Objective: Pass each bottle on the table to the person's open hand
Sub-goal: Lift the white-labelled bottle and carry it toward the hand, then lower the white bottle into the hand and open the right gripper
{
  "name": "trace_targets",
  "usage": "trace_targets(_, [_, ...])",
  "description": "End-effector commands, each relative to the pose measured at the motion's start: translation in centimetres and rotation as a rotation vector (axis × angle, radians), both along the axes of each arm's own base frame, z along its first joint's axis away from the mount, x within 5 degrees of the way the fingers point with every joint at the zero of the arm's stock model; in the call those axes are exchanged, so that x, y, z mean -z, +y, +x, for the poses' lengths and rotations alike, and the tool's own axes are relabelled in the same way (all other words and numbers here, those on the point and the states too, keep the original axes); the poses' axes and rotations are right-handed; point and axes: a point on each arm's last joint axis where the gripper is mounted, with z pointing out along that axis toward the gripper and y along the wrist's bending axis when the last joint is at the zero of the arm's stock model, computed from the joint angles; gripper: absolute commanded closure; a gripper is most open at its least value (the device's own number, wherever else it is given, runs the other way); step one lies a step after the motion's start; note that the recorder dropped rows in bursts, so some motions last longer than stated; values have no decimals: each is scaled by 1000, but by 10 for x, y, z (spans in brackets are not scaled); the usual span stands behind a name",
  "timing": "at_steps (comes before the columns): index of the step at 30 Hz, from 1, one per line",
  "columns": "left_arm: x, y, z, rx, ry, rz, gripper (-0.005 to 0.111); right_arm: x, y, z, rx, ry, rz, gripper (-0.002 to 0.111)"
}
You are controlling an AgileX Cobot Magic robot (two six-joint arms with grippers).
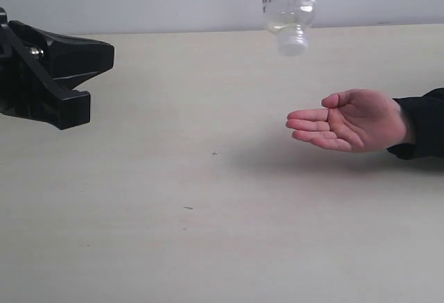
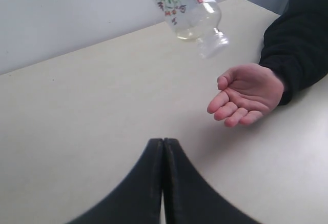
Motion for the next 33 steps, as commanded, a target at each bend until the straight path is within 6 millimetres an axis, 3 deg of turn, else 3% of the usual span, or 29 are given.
trace_targets(1, [-1,1,-1,-1,-8,-3,106,-6,-23,-21,8,-18,-126,108])
trace_targets(10, [-1,1,-1,-1,-8,-3,106,15,-40,-59,-6,100,-188,108])
trace_targets(17, [-1,1,-1,-1,-8,-3,106,48,-50,-79,-18,220,-244,108])
trace_targets(24, [-1,1,-1,-1,-8,-3,106,77,-52,-85,-25,312,-287,108])
trace_targets(33, [-1,1,-1,-1,-8,-3,106,105,-48,-72,-22,335,-309,108])
